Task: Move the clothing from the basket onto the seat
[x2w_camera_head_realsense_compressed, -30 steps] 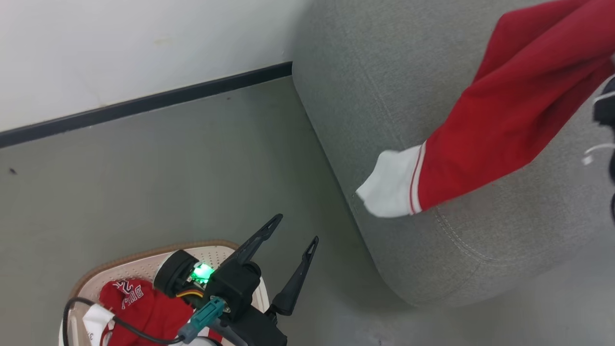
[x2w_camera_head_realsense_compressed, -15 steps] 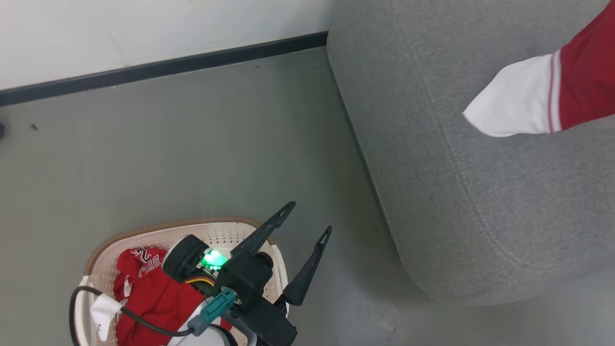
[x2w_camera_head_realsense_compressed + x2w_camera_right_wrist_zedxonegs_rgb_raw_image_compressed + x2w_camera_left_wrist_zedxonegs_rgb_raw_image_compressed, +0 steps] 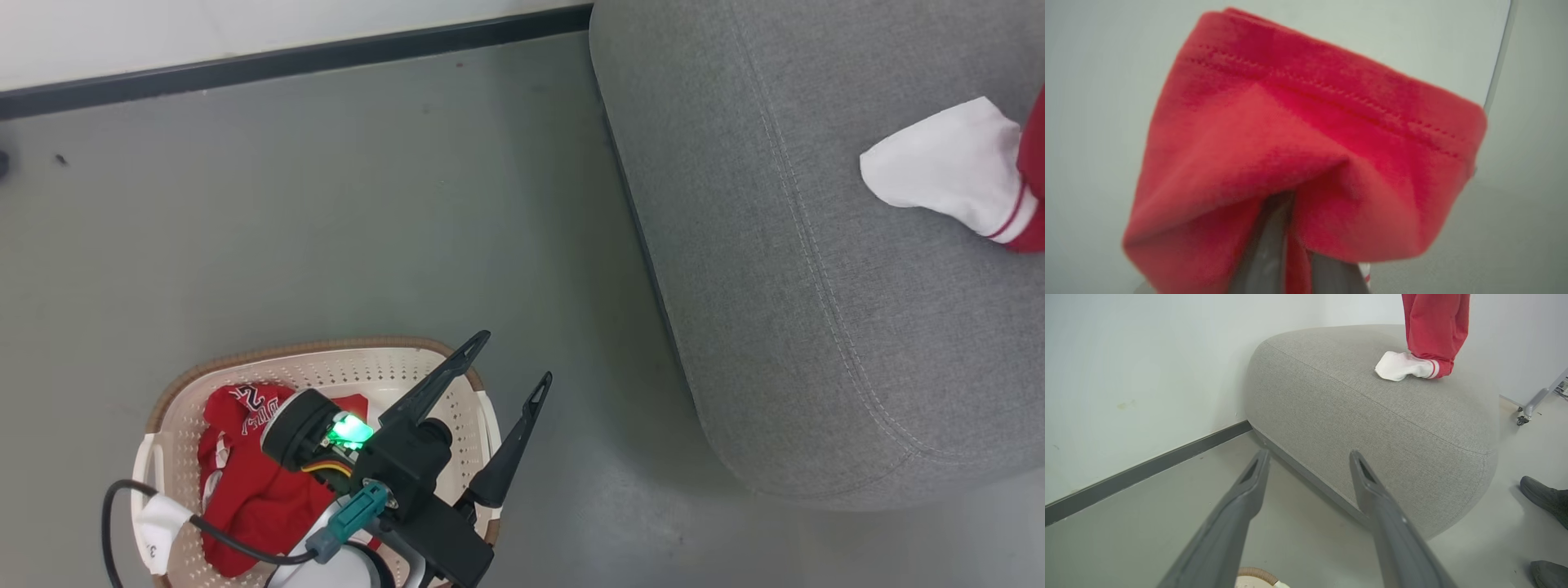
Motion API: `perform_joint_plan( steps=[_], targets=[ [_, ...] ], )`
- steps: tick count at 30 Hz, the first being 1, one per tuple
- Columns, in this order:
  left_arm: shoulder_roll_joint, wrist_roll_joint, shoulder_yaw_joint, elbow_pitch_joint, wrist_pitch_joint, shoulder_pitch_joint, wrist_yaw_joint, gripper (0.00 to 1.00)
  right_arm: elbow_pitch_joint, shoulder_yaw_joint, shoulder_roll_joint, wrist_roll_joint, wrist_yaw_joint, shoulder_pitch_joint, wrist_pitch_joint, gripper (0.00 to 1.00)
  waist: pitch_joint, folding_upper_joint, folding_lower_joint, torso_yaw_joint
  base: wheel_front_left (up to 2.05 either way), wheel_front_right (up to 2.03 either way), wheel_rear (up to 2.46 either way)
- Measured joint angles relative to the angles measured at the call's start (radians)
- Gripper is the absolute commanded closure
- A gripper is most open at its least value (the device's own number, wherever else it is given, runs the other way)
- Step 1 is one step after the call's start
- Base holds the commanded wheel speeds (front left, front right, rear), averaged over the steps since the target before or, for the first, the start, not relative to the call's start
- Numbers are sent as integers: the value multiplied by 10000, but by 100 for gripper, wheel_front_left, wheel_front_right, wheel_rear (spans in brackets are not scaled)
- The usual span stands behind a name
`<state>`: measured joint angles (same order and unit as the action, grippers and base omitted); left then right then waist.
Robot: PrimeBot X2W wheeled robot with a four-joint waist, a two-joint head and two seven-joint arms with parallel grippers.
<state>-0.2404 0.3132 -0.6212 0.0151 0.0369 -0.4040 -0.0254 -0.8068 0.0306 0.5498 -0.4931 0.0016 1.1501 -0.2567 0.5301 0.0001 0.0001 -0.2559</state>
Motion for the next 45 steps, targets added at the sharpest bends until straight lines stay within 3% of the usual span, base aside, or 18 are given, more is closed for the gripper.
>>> perform_joint_plan(
  steps=[12, 23, 24, 25, 37, 45],
  targets=[
    [-54, -69, -61, 42, -4, -218, -19, 0, -1478, 10, -830, -305, 433, -571, 2, 100, 197, 0, 0, -122, 0, 0, 0],
    [-40, -71, -117, 94, -15, -232, -27, 0, -2464, 12, -1066, -627, 690, -520, 186, 100, 296, 0, 0, -44, 0, 0, 0],
    [-36, -71, -121, 100, -17, -242, -27, 0, -2499, 12, -1066, -627, 690, -492, 188, 41, 301, 0, 0, -35, 0, 0, 0],
    [-35, -71, -123, 105, -17, -251, -31, 0, -2550, 19, -1066, -627, 692, -461, 188, 0, 304, 0, -1, -24, 0, 0, 0],
    [201, -65, -150, 454, 31, -421, -102, 0, -3143, 107, -1116, -625, 871, -360, 173, 0, 95, 0, -1, 153, 0, 0, 0],
    [311, 17, -86, 832, 370, -405, -96, 0, -3221, 336, -1638, -594, 955, -1071, 88, 0, -369, -1, -1, 225, 0, 0, 0]
  ],
)
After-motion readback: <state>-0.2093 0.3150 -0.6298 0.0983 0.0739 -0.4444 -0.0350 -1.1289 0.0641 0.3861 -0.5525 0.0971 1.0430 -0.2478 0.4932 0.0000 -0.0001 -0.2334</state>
